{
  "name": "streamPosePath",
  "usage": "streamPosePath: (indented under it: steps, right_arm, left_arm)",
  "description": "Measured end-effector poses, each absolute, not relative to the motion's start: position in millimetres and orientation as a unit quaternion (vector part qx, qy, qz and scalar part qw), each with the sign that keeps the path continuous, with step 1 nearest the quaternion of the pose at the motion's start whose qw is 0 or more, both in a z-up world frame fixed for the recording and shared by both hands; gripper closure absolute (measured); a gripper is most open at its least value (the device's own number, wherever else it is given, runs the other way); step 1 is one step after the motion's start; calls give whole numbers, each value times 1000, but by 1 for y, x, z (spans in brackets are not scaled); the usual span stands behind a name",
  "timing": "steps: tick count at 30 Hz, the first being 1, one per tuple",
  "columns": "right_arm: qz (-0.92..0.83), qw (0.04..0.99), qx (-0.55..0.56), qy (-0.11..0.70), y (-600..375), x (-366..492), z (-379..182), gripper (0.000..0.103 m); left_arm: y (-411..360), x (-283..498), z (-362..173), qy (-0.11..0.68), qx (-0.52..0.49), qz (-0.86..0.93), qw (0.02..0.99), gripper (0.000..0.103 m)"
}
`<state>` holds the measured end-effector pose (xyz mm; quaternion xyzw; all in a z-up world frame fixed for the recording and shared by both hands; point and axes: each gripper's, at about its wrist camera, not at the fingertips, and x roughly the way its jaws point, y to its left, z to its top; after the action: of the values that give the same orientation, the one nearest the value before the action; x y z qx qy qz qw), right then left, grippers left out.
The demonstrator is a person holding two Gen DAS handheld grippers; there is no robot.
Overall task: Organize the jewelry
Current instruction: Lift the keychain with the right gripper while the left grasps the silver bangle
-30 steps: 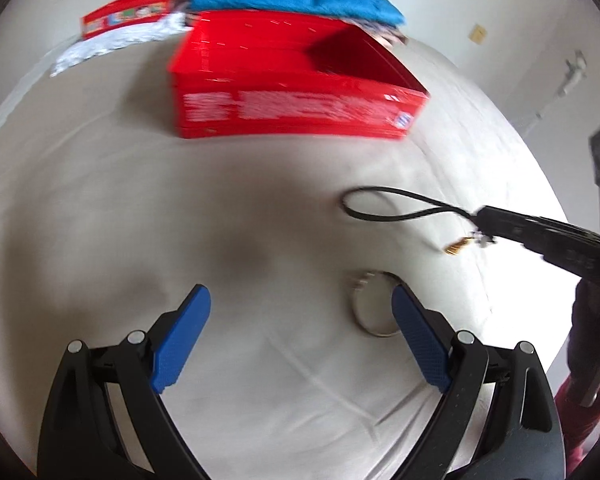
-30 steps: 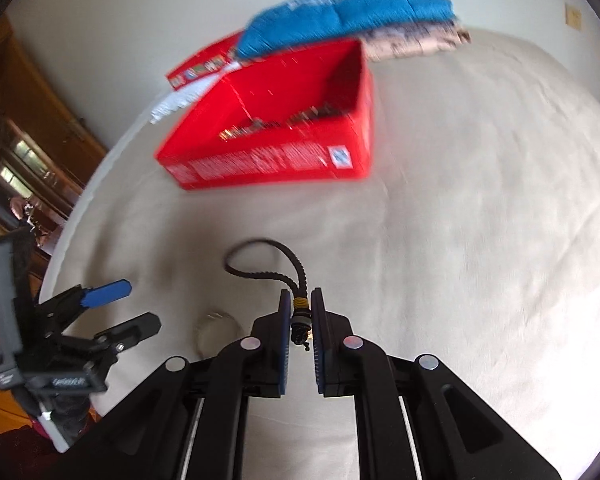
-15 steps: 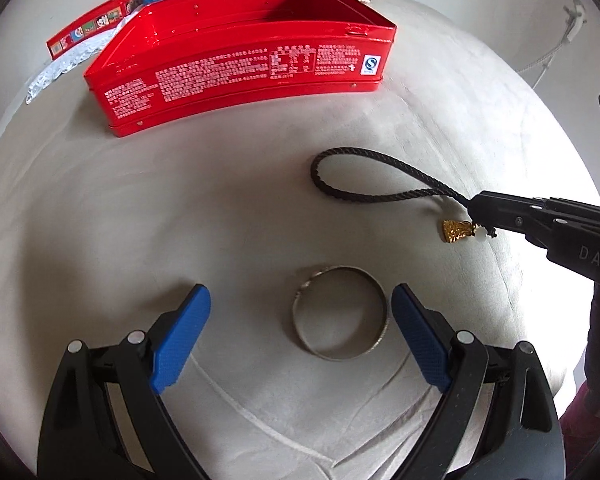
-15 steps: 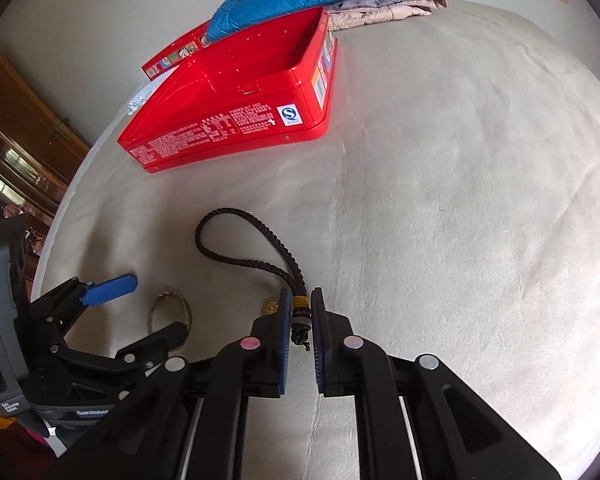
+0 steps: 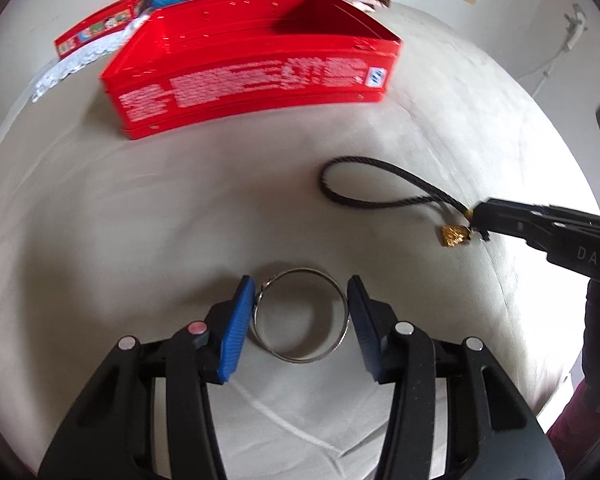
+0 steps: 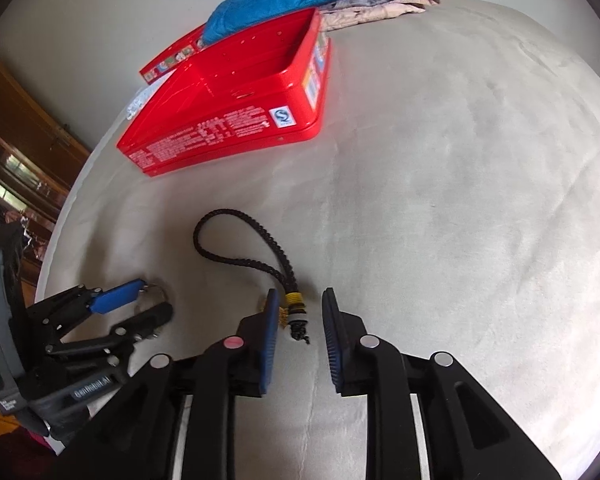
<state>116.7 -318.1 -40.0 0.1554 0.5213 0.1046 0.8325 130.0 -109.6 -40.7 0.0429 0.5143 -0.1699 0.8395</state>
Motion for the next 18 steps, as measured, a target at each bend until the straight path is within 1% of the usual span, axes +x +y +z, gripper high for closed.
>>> streamPosePath:
  steps: [7, 10, 11, 12, 13, 14, 16, 18]
  right_arm:
    - [110, 829, 141, 531, -310, 124, -45, 71]
    - [104, 830, 119, 535, -300, 127, -48, 70]
    - [101, 831, 113, 535, -298, 127, -49, 72]
    - [95, 834, 103, 533, -296, 127, -48, 77]
    - [95, 836, 99, 532, -294, 127, -48, 91]
    - [97, 835, 98, 532, -293, 127, -49, 93]
    - [94, 837, 90, 531, -290, 127, -48, 93]
    - [109, 834, 108, 530, -290, 125, -45, 93]
  left_arm:
    - [-88, 128, -32, 504, 27, -157, 849, 56]
    - [-85, 125, -33, 503, 22, -155, 850, 56]
    - [-85, 126, -33, 504, 20, -155, 850, 56]
    - [-83, 127, -34, 505, 17, -154, 849, 56]
    - [-80, 126, -34, 506, 16, -154, 848, 56]
    - [-80, 127, -34, 507, 14, -154, 848, 56]
    - [-77, 128, -36, 508, 10, -154, 847, 56]
    - [-74, 129, -35, 508, 6, -153, 848, 56]
